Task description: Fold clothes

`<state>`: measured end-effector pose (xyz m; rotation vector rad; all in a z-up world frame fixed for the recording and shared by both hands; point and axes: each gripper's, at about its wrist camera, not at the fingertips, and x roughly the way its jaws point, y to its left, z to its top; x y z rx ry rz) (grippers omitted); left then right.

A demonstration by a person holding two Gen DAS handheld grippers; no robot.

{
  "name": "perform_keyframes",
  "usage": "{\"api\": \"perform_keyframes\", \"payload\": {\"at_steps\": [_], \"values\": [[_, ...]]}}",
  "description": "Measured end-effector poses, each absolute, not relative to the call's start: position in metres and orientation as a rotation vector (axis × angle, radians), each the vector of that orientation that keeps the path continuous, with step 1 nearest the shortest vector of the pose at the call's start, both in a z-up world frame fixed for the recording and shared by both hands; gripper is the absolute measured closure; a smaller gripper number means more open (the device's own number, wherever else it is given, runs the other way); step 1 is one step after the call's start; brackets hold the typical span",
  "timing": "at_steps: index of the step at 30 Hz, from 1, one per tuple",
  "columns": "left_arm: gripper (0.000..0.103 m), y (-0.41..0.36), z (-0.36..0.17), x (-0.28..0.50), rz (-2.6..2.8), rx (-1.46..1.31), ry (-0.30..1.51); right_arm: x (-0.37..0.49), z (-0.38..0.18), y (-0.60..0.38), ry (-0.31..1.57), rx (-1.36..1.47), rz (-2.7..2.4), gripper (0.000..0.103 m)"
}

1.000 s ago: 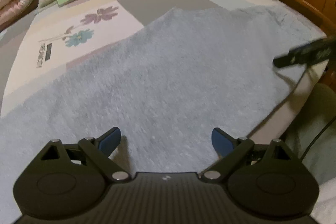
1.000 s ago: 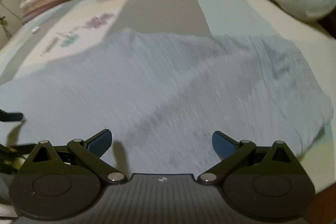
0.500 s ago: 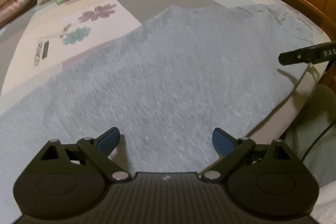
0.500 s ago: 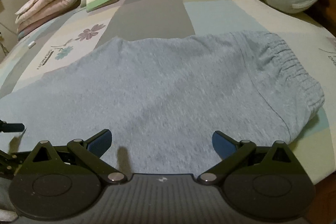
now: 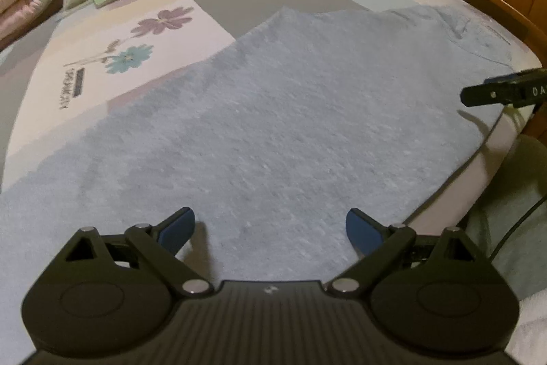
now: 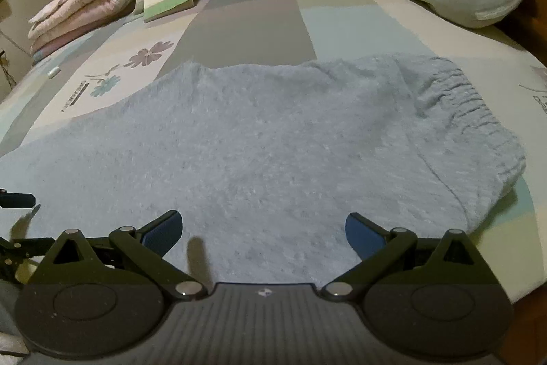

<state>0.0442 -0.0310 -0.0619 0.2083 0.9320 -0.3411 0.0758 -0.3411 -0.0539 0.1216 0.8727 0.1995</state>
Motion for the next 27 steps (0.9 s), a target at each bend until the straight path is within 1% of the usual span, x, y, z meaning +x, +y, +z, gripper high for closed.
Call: {"api": "perform_keyframes", "payload": {"at_steps": [4,8,13,18,24,27], "values": [[0.008,-0.032,-0.055,0.045,-0.36,0.196,0.906,0.074,-0.046,-0.344,0.865,0.134,0.176,0.0],[0.008,-0.039,-0.065,0.05,-0.378,0.2,0.939,0.075,-0.039,-0.337,0.839,0.133,0.203,0.0],[0.008,-0.042,-0.075,0.047,-0.391,0.2,0.959,0.077,-0.055,-0.333,0.885,0.053,0.185,0.0],[0.008,-0.038,-0.073,0.044,-0.379,0.212,0.963,0.061,-0.061,-0.333,0.859,-0.096,0.199,0.0],[0.008,-0.044,-0.057,0.042,-0.386,0.228,0.908,0.061,-0.048,-0.32,0.802,-0.095,0.252,0.0],[0.008,-0.051,-0.056,0.042,-0.401,0.241,0.896,0.072,-0.059,-0.306,0.816,-0.134,0.281,0.0]]}}
